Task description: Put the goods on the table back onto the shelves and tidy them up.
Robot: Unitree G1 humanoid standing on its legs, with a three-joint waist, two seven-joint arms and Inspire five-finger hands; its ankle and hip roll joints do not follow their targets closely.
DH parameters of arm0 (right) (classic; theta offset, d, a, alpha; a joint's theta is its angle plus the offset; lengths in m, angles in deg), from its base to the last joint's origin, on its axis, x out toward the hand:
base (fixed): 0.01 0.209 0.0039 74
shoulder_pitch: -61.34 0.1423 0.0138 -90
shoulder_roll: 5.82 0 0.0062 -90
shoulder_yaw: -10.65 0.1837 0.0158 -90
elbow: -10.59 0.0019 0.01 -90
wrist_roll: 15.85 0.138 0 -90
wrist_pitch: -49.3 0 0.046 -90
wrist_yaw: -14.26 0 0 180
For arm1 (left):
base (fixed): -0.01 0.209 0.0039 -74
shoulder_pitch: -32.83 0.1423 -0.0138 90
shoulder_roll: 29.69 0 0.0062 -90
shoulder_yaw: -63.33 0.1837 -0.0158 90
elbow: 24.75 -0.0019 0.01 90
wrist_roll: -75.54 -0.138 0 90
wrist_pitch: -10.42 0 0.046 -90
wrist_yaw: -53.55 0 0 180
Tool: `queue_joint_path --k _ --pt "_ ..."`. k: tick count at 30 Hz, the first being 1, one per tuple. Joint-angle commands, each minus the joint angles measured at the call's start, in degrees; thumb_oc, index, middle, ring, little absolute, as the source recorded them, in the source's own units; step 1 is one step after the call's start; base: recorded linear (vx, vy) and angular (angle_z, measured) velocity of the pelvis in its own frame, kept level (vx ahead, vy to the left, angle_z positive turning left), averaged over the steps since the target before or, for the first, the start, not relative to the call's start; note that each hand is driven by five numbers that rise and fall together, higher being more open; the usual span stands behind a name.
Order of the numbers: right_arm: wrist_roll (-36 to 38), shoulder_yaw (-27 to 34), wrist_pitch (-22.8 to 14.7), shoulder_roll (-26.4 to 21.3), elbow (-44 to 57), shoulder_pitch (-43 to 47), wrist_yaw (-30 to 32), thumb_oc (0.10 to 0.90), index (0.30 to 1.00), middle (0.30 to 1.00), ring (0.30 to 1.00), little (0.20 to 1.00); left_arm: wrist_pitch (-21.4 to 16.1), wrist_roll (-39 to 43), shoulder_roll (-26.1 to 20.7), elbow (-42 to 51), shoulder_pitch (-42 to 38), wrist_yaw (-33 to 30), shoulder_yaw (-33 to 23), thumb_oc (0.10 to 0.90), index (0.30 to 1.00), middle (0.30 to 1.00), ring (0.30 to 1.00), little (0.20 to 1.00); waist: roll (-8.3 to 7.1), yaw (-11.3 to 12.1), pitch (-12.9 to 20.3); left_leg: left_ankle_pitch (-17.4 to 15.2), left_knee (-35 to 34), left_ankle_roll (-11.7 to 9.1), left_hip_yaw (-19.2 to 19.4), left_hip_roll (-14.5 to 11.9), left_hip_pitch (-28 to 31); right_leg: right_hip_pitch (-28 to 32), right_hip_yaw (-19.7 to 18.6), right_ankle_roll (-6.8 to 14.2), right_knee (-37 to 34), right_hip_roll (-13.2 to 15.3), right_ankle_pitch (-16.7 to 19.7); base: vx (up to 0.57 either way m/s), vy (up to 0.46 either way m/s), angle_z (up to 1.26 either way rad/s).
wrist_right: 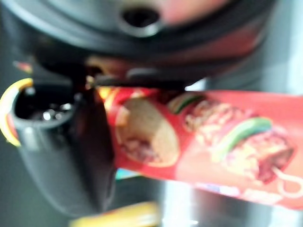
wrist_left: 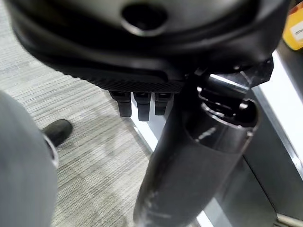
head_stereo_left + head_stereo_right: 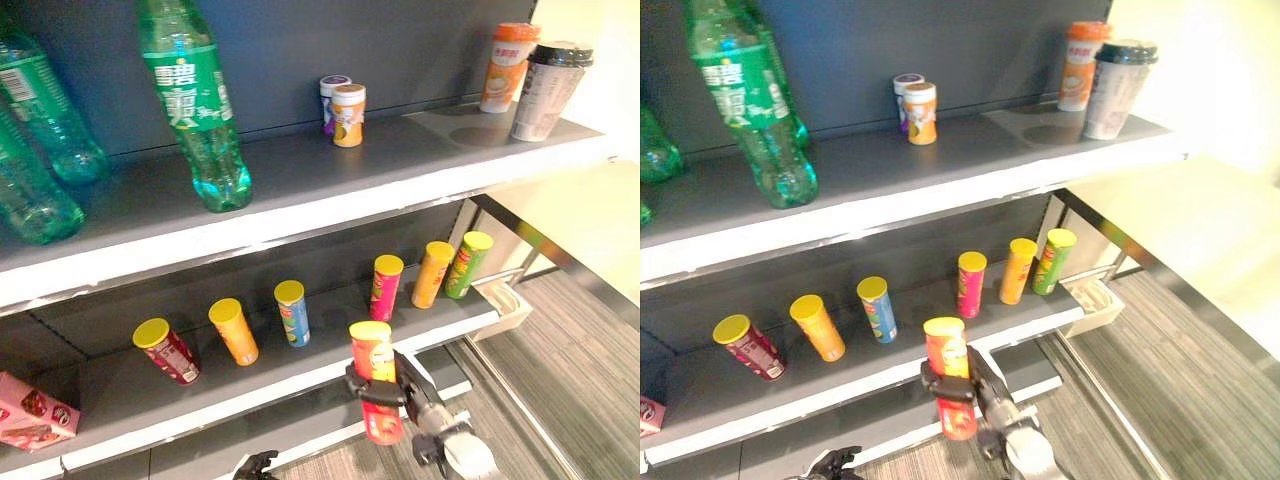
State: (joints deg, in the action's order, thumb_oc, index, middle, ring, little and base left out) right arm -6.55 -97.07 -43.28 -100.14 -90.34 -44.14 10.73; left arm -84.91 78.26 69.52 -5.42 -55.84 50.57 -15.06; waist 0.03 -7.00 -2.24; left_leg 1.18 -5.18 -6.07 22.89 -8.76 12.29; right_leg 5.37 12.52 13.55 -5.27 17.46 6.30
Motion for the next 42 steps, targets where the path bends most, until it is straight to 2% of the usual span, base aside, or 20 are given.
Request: queue_joint_path --k 1,5,8,16,21,28,30,35,42 --pt "-3.50 2.36 -6.12 2.44 10.49 4.54 1.71 0.400 0.300 0.300 0.300 0.300 -0.76 -0.04 -1.12 -5.60 0.42 0.02 -0.02 0.800 0.900 0.900 0.900 0.900 -2.51 -0.40 0.96 -1.67 0.18 1.70 4.01 1.05 -1.15 2.92 -1.62 -7.41 0.27 -8.67 -1.07 0.03 -0.002 0.07" --pt "-5.72 4.60 -5.59 4.74 13.43 4.47 4.08 0.400 0.300 0.300 0.300 0.300 -0.50 -1.02 -0.55 -4.77 -1.27 -0.42 1.47 0.800 0.900 0.900 0.900 0.900 -2.31 -0.52 0.09 -1.59 0.18 1.64 3.70 0.83 -1.50 2.48 -1.29 -7.54 0.27 -8.76 -0.96 0.01 0.001 0.03" --pt "-8.07 4.96 -6.24 4.58 16.75 4.55 4.74 0.400 0.300 0.300 0.300 0.300 -0.94 -1.33 -0.04 -3.95 -2.21 -0.79 2.11 0.800 0.900 0.900 0.900 0.900 -2.08 -0.52 -0.58 -1.53 0.18 1.66 3.25 0.71 -1.57 2.42 -1.01 -7.62 0.27 -8.74 -0.94 -0.02 0.019 0.05" --pt "-5.17 0.34 -6.48 1.36 23.58 4.41 1.48 0.400 0.300 0.300 0.300 0.300 -1.08 -0.84 -0.01 -5.94 -3.71 -0.91 2.65 0.800 0.900 0.900 0.900 0.900 -2.52 0.35 -1.78 -1.08 0.18 1.43 2.52 0.22 -1.37 2.96 -0.29 -7.80 0.27 -9.12 -1.66 0.00 -0.002 0.00" --pt "-13.36 3.54 -8.79 0.32 25.27 5.81 7.44 0.400 0.300 0.300 0.300 0.300 -1.15 -0.55 0.16 -5.66 -3.15 -1.80 1.63 0.800 0.900 0.900 0.900 0.900 -2.18 0.29 -2.34 -1.03 0.18 1.54 2.29 -0.12 -1.49 2.92 0.02 -7.88 0.27 -9.11 -1.67 0.00 -0.001 0.01" --pt "-22.31 3.03 -11.17 3.04 20.30 12.26 14.82 0.400 0.300 0.300 0.300 0.300 -1.36 -0.69 1.09 -3.95 -2.57 -3.42 0.82 0.800 0.900 0.900 0.900 0.900 -1.18 1.01 -3.60 -0.77 0.18 1.55 1.23 -0.41 -2.29 2.68 0.78 -8.18 0.27 -9.05 -1.93 -0.01 0.005 0.02" --pt "-26.72 2.55 -12.24 3.21 16.80 15.21 19.08 0.400 0.300 0.300 0.300 0.300 -1.16 -0.55 1.39 -3.62 -2.55 -4.12 0.59 0.800 0.900 0.900 0.900 0.900 -0.62 1.67 -4.33 -0.67 0.18 1.58 0.65 -0.51 -2.53 2.68 1.09 -8.28 0.27 -9.06 -2.13 -0.02 0.028 0.12" --pt "-28.95 0.37 -11.96 6.11 9.43 20.38 22.35 0.400 0.300 0.300 0.300 0.300 -1.12 -0.55 1.37 -2.89 -2.96 -4.94 1.03 0.800 0.900 0.900 0.900 0.900 0.08 2.67 -5.92 -0.12 0.18 1.55 -0.06 -0.68 -3.42 2.24 1.89 -8.61 0.27 -9.10 -2.21 -0.04 0.018 0.15" --pt "-31.15 -2.36 -13.25 7.90 5.08 24.84 25.47 0.400 0.300 0.300 0.300 0.300 -1.36 -0.31 1.34 -3.03 -4.18 -5.57 1.71 0.800 0.900 0.900 0.900 0.900 1.07 3.72 -8.59 0.84 0.18 1.40 -1.22 -0.93 -4.89 1.64 2.98 -8.73 0.27 -8.96 -2.16 -0.05 0.017 0.10"
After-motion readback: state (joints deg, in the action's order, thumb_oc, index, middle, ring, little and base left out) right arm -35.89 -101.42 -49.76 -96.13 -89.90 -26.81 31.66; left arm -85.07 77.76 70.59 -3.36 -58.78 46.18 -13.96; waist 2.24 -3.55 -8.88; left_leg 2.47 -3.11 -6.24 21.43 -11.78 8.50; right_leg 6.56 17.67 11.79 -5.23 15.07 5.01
